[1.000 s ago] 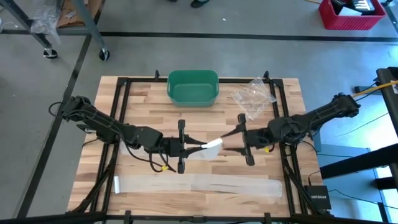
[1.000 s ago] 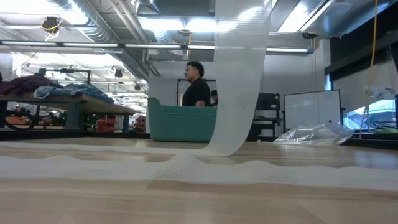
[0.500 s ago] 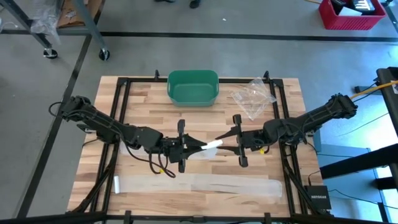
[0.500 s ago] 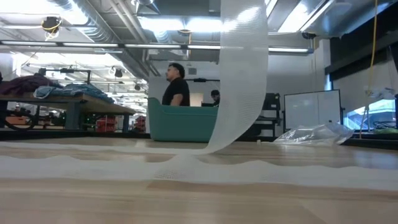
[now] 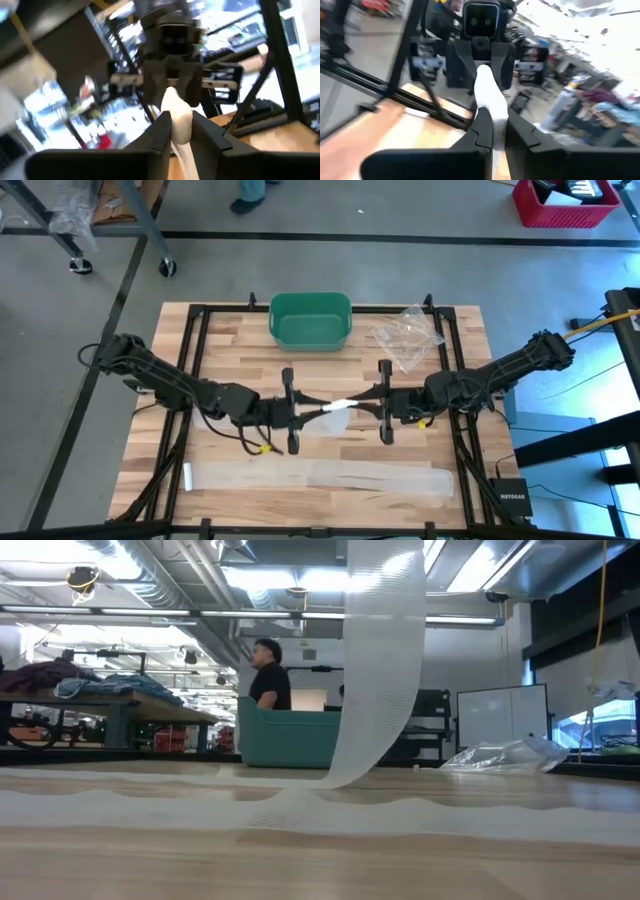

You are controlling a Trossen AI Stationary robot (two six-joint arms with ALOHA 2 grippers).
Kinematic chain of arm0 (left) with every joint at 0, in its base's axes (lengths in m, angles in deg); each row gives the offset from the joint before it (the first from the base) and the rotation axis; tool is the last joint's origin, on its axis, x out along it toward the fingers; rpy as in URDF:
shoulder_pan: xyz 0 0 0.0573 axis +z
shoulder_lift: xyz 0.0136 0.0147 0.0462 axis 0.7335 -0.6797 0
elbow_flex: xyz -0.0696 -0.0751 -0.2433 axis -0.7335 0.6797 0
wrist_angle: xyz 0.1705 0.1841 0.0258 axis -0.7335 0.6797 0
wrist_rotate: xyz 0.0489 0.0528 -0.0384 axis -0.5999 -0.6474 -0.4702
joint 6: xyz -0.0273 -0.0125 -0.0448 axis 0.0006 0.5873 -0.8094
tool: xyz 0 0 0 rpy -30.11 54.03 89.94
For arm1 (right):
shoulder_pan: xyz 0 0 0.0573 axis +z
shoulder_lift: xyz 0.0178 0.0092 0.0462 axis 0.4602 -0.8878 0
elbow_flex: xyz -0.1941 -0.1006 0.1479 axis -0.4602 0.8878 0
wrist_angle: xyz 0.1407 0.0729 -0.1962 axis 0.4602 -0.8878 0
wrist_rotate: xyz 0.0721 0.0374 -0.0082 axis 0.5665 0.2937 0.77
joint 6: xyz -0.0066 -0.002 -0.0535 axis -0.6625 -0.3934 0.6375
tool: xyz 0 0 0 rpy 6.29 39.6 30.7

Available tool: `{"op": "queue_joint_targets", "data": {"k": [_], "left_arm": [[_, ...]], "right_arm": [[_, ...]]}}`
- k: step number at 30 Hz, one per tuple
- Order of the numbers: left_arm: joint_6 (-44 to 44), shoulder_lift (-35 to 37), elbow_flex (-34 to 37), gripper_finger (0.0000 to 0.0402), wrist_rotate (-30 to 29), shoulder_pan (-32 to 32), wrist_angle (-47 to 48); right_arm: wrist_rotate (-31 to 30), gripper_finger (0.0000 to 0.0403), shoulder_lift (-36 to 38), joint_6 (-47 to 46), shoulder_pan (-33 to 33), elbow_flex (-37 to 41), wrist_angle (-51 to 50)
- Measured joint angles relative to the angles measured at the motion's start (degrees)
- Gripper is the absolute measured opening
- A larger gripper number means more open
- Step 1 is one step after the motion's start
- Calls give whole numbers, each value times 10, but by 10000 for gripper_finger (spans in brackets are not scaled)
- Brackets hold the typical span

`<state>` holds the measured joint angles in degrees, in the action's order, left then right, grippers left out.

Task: Roll bandage
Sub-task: Roll the top white bandage

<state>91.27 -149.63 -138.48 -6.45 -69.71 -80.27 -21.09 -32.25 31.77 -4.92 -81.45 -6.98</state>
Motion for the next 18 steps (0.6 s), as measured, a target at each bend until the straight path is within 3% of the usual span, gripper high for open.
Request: {"op": "queue_joint_targets", "data": {"k": [8, 12, 18], "left_arm": [[-231, 46, 0, 152, -2, -12, 62], [-303, 49, 0, 164, -8, 1, 76], [-333, 48, 0, 166, -8, 19, 89]], "right_arm": [[-70, 29, 2, 115, 1, 0, -4], [-59, 27, -1, 181, 0, 0, 0], [-33, 30, -1, 229, 0, 0, 6]]}}
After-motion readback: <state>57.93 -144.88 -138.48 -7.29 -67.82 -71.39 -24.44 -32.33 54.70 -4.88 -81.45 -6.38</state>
